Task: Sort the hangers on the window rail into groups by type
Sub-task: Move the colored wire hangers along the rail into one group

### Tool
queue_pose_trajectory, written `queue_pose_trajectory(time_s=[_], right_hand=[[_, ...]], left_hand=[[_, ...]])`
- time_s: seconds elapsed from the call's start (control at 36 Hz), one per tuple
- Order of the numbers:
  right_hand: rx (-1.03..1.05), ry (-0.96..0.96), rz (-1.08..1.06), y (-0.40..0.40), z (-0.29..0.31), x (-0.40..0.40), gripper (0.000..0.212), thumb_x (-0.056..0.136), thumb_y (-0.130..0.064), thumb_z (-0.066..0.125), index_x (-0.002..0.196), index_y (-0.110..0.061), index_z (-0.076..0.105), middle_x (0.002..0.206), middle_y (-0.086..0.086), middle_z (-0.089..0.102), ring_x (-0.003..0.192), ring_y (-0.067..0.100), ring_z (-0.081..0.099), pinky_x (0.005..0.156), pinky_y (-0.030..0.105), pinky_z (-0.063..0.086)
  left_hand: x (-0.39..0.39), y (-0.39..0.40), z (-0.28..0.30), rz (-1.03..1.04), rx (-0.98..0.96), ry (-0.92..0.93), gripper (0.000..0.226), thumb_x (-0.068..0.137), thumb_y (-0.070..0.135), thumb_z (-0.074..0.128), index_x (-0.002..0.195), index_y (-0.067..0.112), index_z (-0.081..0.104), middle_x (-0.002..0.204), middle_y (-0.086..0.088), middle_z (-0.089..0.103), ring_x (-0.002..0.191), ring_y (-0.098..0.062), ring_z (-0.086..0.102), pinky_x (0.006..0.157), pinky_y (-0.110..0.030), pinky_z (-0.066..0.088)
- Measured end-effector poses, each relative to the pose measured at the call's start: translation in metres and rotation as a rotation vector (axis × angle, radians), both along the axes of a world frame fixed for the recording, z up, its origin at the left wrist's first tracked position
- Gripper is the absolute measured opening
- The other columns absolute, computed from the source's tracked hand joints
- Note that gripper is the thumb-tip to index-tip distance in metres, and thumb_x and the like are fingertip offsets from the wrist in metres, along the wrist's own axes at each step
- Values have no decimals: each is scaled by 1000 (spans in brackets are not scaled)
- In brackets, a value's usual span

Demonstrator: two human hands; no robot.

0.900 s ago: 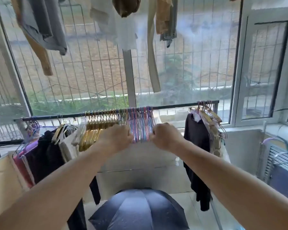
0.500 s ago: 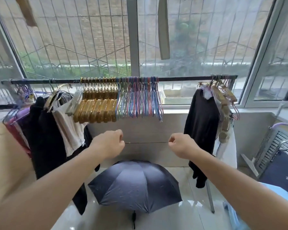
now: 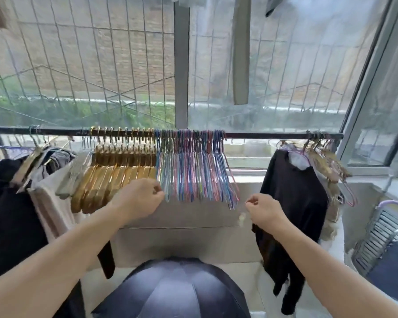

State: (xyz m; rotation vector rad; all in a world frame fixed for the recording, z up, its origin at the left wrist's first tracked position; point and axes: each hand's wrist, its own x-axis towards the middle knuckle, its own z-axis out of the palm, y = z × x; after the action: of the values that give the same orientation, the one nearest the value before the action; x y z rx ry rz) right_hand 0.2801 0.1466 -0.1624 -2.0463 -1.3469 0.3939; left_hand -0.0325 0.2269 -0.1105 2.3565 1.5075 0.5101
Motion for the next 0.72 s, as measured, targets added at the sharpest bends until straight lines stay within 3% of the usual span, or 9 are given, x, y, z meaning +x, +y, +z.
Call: queue_pose_trajectory(time_s=[0.06,0.17,0.25,0.33,0.42,0.61,0.67,0.72], right_hand=[[41,51,-47,15,-1,12,20,100,-19,52,84,-24,62,80,-5,65,76,18,62,71,31,53],[35,165,-105,38,-6,29,16,98,-19,56,90,-21,70,82,-2,67,78,20,64,82,42,59],[61,242,-106,57,-7,38,14,97,-17,56,96,-18,70,82,-1,66,75,20,63,82,45,59],[100,361,-112,76,-8,47,15,96,-11,54,96,-13,69,77,0,63,64,18,59,72,40,56],[122,449,-107,90,-9,54,17,97,-9,54,97,-11,71,72,2,62,61,16,56,67,34,53],[129,442,4,133,-7,63,13,102,-25,56,103,-16,66,84,-2,63,74,15,56,73,33,49],[132,413,26,145,-5,62,17,101,-30,59,112,-19,65,89,-9,62,87,15,59,82,33,49],[133,386,73,153,-2,63,22,100,-33,61,115,-18,67,96,-10,65,96,13,60,86,28,44]], left_hand=[[9,17,1,-17,-11,-57,18,104,28,54,94,22,68,85,4,71,74,-17,68,60,-28,51],[33,37,-3,-70,-81,-121,18,104,27,55,92,22,68,86,3,71,77,-18,68,72,-34,57],[51,52,-6,-94,-92,-167,18,104,29,55,94,23,68,85,1,71,66,-13,62,62,-28,52],[67,65,-10,-70,-56,-197,17,104,33,55,98,26,69,88,6,69,74,-12,65,70,-28,53],[82,71,-14,-56,-76,-241,17,105,31,56,94,27,68,83,6,68,70,-12,64,65,-26,48],[121,71,-10,82,-10,-256,18,104,29,56,92,25,69,72,10,66,57,-5,58,60,-28,48],[134,66,-9,98,-18,-303,20,104,28,56,92,22,70,65,7,65,45,0,53,53,-20,43],[147,61,-11,118,-16,-361,21,103,27,57,89,20,71,65,1,69,46,-2,56,51,-15,39]])
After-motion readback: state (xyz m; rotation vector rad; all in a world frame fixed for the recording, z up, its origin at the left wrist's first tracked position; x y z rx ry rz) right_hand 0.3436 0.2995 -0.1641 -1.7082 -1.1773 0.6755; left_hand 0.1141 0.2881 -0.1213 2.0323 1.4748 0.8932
